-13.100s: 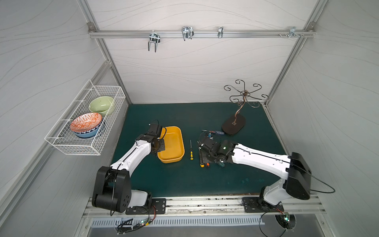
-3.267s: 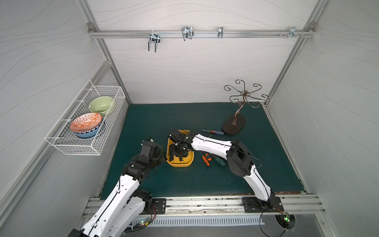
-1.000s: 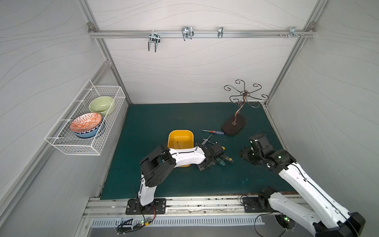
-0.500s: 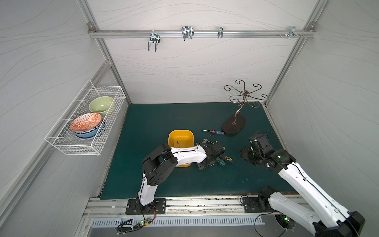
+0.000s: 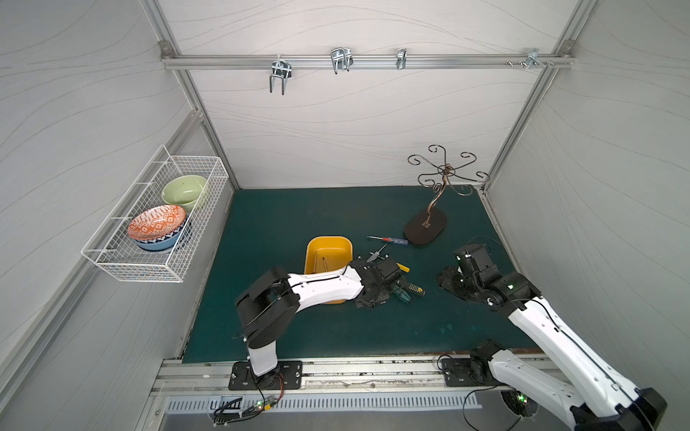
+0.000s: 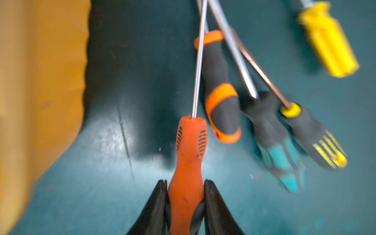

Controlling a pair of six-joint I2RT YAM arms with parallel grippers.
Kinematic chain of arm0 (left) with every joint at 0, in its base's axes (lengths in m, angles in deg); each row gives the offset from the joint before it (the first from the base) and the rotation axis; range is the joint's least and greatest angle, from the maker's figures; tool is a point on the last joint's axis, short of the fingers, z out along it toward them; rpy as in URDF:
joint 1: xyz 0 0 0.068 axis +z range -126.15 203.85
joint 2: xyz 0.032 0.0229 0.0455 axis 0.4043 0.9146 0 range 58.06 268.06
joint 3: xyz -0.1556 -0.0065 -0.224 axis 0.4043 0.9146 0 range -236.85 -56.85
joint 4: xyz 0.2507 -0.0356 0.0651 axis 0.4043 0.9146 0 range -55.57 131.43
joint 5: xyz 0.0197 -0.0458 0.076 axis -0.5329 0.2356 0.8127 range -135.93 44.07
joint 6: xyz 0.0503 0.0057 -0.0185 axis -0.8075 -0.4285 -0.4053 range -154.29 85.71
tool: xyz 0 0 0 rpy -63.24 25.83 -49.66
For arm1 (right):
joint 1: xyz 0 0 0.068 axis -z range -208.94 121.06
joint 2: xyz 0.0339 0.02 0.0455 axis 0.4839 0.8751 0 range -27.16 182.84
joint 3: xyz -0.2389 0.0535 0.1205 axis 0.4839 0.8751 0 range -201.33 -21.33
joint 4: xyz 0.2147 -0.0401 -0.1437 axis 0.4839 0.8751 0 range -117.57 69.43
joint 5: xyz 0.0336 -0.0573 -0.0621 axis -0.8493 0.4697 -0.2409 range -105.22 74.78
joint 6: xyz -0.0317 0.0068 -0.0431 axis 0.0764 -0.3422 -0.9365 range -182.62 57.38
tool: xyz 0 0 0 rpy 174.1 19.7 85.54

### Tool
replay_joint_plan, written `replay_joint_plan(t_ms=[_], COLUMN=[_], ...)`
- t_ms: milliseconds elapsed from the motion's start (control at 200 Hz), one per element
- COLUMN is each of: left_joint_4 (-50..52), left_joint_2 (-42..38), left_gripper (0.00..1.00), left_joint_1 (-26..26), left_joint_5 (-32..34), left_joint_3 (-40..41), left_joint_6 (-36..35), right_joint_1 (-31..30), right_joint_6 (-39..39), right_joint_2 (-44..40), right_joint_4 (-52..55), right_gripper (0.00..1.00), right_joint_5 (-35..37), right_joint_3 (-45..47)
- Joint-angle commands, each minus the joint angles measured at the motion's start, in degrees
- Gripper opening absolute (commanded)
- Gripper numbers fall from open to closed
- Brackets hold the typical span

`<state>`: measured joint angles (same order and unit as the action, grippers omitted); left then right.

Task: Put the screwdriver on the desktop into the storage box
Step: Pick up the screwdriver from the center of the board, then place the screwdriver in the storage box.

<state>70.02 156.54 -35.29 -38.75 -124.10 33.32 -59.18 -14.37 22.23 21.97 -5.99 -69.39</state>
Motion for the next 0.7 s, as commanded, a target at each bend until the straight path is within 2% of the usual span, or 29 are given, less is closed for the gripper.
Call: replay_joint_plan(t_ms=[0,65,190,295,370,515,695], left_joint_4=[-2.85,0.00,8.61,12.10,10.80,5.01,2.91], left_joint_2=[-7.37,-11.22,-20.08,-25.43,-27.39,-24.04,-14.66], left_gripper=[0.00,0.00,0.00,0.00,0.00,0.00,0.00], left_joint_1=[-1.07,-1.07,0.53,5.98,10.90,17.62,18.60], left_joint_5=[1.70,1.75,6.65,7.25,4.92,-3.53,-6.95], left_joint_3=[1.02,1.09,3.47,6.86,9.46,10.72,7.40], left_joint_6=[-7.02,-10.84,-14.58,-16.80,-18.44,-21.05,-24.19], right_joint_1=[0.36,0.36,0.36,0.36,0.34,0.20,0.26], right_joint_6=[0.36,0.10,-0.41,-0.44,-0.38,-0.26,-0.10], right_joint_2=[-0.53,-0.13,0.27,1.72,3.24,5.51,7.04], right_joint_4=[0.80,0.56,-0.10,-1.13,-1.71,-2.51,-2.42], right_gripper=[0.45,0.45,0.45,0.45,0.45,0.44,0.44], right_joint_5=[-0.06,-0.75,-1.48,-1.91,-2.41,-2.64,-2.34], right_joint_3=[-1.19,-1.46,-1.78,-1.87,-2.20,-2.79,-3.37])
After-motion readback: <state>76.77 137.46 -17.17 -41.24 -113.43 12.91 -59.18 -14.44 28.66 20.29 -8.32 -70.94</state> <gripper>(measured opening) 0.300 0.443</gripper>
